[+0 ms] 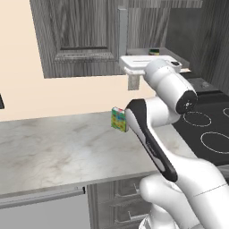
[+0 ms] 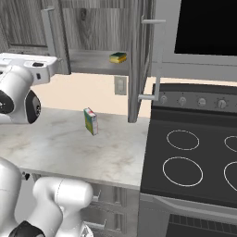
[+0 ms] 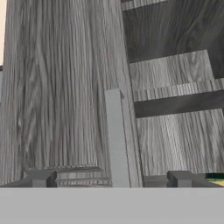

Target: Pick the dish brush and sponge from the cabinet and place them on the counter.

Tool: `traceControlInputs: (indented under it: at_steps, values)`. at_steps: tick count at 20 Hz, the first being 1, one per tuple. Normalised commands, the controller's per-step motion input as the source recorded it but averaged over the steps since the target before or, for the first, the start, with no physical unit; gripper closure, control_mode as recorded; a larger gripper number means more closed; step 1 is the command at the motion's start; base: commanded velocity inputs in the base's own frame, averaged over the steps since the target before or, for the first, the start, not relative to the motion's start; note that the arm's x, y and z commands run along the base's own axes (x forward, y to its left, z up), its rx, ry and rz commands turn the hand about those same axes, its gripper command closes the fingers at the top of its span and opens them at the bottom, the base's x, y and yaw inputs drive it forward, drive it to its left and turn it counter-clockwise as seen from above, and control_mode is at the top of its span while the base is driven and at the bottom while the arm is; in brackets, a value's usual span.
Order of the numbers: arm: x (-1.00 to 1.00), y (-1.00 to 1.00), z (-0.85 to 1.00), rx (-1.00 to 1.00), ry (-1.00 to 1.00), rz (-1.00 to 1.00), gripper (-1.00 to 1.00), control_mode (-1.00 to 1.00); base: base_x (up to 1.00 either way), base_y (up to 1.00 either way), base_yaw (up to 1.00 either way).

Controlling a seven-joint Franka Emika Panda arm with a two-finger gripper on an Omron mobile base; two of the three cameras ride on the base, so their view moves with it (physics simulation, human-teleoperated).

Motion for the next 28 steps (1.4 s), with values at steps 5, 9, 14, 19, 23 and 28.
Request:
traceControlInputs:
  at_steps: [5,9,14,19,23,28]
  values:
    - [0.28,0.0,0.0,0.0,0.0,-0.01,-1.0,-1.0,0.0,0.0,0.0]
    - [0.29,0.0,0.0,0.0,0.0,-0.01,-1.0,-1.0,0.0,0.0,0.0]
    - [0.33,0.01,0.0,0.0,0.0,-0.02,-1.0,-1.0,0.0,0.0,0.0]
    - [0.33,0.04,0.0,0.0,0.0,-0.02,-1.0,-1.0,0.0,0.0,0.0]
    - [0.34,0.13,0.0,0.0,0.0,-0.01,-1.0,-1.0,0.0,0.0,0.0]
    - [0.32,0.12,0.0,0.0,0.0,-0.02,-1.0,-1.0,0.0,0.0,0.0]
